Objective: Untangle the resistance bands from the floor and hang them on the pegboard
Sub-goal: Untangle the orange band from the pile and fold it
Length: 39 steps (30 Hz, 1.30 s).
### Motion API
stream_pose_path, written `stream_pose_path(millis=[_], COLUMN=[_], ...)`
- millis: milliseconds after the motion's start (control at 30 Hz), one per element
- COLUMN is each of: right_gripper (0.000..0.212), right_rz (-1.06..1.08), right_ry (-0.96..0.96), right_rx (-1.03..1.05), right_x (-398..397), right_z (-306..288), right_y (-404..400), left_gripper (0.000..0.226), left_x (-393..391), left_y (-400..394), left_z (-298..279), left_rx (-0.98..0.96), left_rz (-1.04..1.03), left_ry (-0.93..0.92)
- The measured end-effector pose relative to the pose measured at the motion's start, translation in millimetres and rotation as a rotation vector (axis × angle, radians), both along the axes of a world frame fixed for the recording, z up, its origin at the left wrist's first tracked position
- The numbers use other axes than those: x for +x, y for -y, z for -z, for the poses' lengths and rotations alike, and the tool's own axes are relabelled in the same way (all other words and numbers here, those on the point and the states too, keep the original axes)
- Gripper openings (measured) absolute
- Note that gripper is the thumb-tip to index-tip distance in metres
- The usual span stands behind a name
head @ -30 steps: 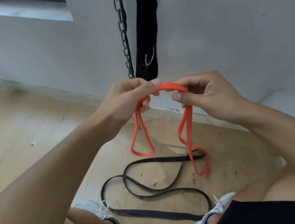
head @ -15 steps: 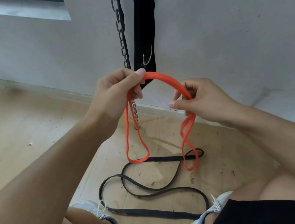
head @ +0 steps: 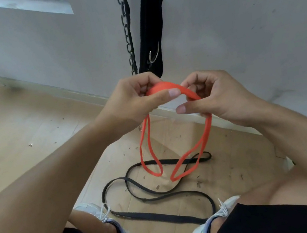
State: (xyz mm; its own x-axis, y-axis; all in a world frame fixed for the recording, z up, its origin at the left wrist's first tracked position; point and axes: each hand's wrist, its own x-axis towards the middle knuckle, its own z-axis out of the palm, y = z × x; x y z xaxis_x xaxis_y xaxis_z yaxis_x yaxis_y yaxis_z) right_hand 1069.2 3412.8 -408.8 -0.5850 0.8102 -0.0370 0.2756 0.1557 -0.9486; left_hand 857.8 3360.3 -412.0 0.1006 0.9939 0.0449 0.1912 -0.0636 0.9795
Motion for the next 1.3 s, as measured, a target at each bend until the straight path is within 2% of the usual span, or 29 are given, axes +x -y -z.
stream_pose_path(millis=[67, 200, 400, 600, 700, 800, 900, 1167, 1300], right_gripper=[0.024, 0.021, 0.019, 0.009, 0.014, 0.006, 0.008, 0.004, 0.011], right_rz=[-0.011, -0.003, 0.078, 0.087, 0.105, 0.094, 0.077, 0.105, 0.109], right_ry=[0.017, 0.023, -0.003, 0.114, 0.171, 0.256, 0.294, 0.116, -0.015], right_rx=[-0.009, -0.003, 0.060, 0.155, 0.203, 0.194, 0.160, 0.077, 0.154], right_x=[1, 2, -1, -5, -5, -6, -7, -4, -8], right_z=[2, 2, 8, 22, 27, 32, 35, 21, 17], right_y=[-2, -2, -2, -4, -7, -7, -8, -8, -2], left_gripper=[0.028, 0.036, 0.031, 0.036, 0.036, 0.028, 0.022, 0.013, 0.037], left_x=[0, 1, 2, 1, 2, 1, 0, -5, 2], left_y=[0, 1, 1, -1, -2, -2, -3, -6, -1], left_z=[-2, -2, -1, 2, 3, 4, 4, 3, 3], left_rx=[0.034, 0.089, 0.088, 0.077, 0.063, 0.053, 0.061, 0.018, -0.013], left_rz=[-0.027, -0.053, -0.103, -0.092, -0.101, -0.108, -0.128, -0.158, -0.082], left_ry=[-0.002, -0.103, -0.070, -0.117, -0.123, -0.123, -0.149, -0.171, -0.195])
